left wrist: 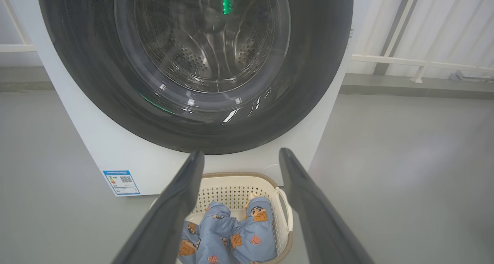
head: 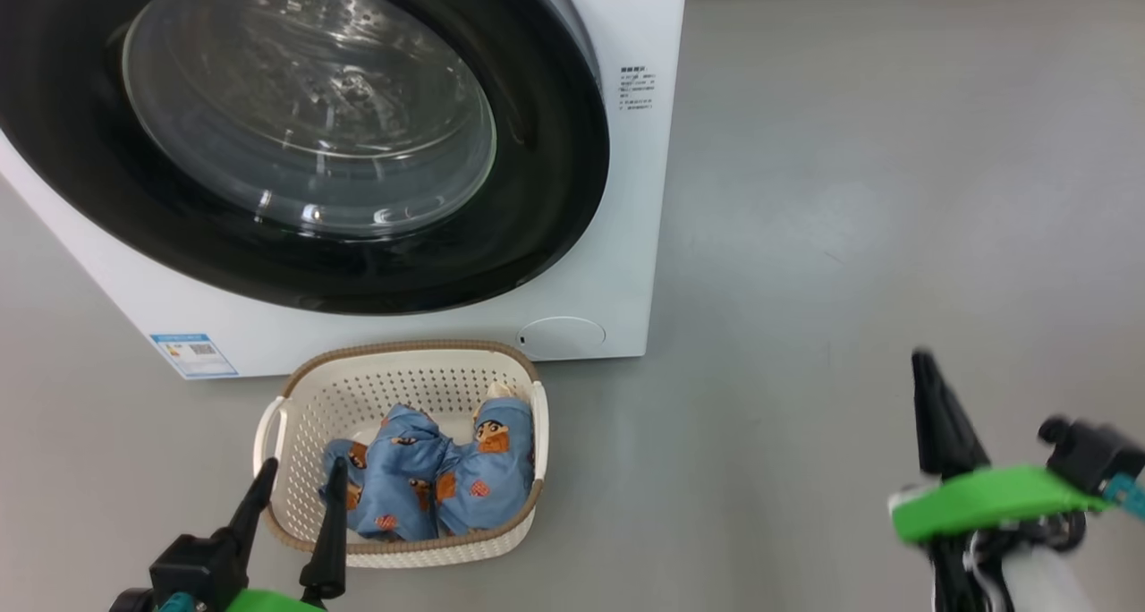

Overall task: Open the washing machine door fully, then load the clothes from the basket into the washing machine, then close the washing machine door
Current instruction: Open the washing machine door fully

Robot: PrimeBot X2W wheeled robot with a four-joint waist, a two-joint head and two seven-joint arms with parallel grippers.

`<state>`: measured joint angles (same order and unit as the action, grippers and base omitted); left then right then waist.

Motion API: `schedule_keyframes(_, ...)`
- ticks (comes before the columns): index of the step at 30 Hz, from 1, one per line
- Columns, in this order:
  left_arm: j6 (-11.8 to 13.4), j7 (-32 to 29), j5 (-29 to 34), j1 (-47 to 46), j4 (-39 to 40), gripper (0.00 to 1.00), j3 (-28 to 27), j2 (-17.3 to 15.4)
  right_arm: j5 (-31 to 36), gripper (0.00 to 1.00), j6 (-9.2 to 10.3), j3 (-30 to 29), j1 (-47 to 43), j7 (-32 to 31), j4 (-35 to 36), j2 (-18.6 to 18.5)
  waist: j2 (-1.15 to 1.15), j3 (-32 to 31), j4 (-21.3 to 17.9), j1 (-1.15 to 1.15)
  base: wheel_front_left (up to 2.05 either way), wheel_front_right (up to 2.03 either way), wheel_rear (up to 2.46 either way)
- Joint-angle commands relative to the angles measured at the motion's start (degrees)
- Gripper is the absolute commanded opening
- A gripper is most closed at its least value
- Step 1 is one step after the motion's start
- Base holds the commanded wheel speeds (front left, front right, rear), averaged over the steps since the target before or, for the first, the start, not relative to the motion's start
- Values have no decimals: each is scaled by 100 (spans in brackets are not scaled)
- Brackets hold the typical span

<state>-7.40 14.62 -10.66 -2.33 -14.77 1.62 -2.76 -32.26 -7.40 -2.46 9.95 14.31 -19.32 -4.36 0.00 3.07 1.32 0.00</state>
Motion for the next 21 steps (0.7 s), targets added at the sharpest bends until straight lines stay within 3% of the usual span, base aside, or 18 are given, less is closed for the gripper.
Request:
schedule_keyframes(1, -9, 38, -36, -185, 170, 100, -151, -59, -262, 0, -9, 156, 363, 69, 199, 4, 0, 43, 29, 0, 0, 0, 0)
schedule_keyframes(5, -9, 38, -61, -269, 210, 100, -51, -40, -1357, 0, -9, 93, 1087, 69, 384, 47, 0, 198, 148, 0, 0, 0, 0)
schedule_keyframes(11, -9, 38, -105, -407, 238, 100, 73, -28, -2213, 0, -9, 78, 1790, 69, 607, -69, 0, 395, 350, 0, 0, 0, 0)
schedule_keyframes(21, -9, 38, -294, -706, 259, 100, 382, -14, -4439, 0, -9, 668, 2988, -68, 716, -851, 0, 819, 801, 0, 0, 0, 0)
